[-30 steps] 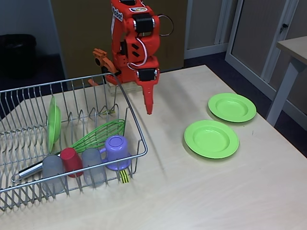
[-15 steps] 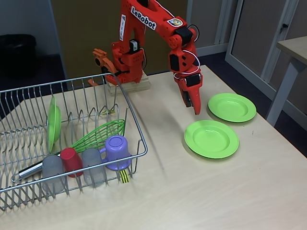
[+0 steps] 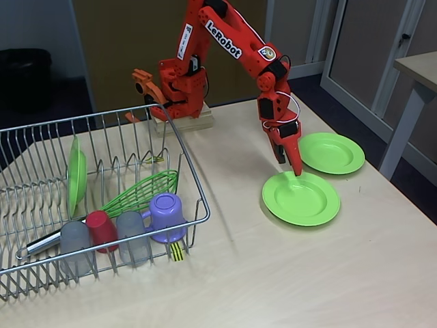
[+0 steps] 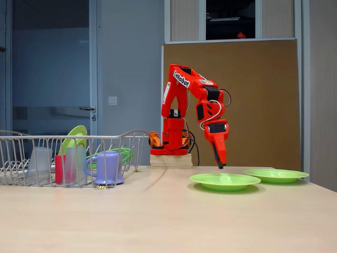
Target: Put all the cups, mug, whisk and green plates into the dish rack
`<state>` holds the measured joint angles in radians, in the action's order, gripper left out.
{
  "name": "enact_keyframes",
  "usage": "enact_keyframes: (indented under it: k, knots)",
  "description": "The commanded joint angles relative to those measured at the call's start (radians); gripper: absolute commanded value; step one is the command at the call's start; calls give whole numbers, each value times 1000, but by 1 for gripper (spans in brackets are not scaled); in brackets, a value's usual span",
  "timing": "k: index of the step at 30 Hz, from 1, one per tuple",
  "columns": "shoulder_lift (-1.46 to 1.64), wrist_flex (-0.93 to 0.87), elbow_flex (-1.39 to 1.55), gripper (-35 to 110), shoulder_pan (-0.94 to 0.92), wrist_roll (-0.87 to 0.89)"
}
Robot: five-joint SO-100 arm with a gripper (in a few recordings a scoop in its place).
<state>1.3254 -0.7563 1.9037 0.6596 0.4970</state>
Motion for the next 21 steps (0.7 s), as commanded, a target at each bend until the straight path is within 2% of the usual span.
enact_keyframes:
  k: [1, 15, 21]
  knots:
    - [0, 29, 12, 35, 14, 32]
    - [-132, 146, -9, 31, -26, 143]
    - [-198, 218, -8, 17, -69, 247]
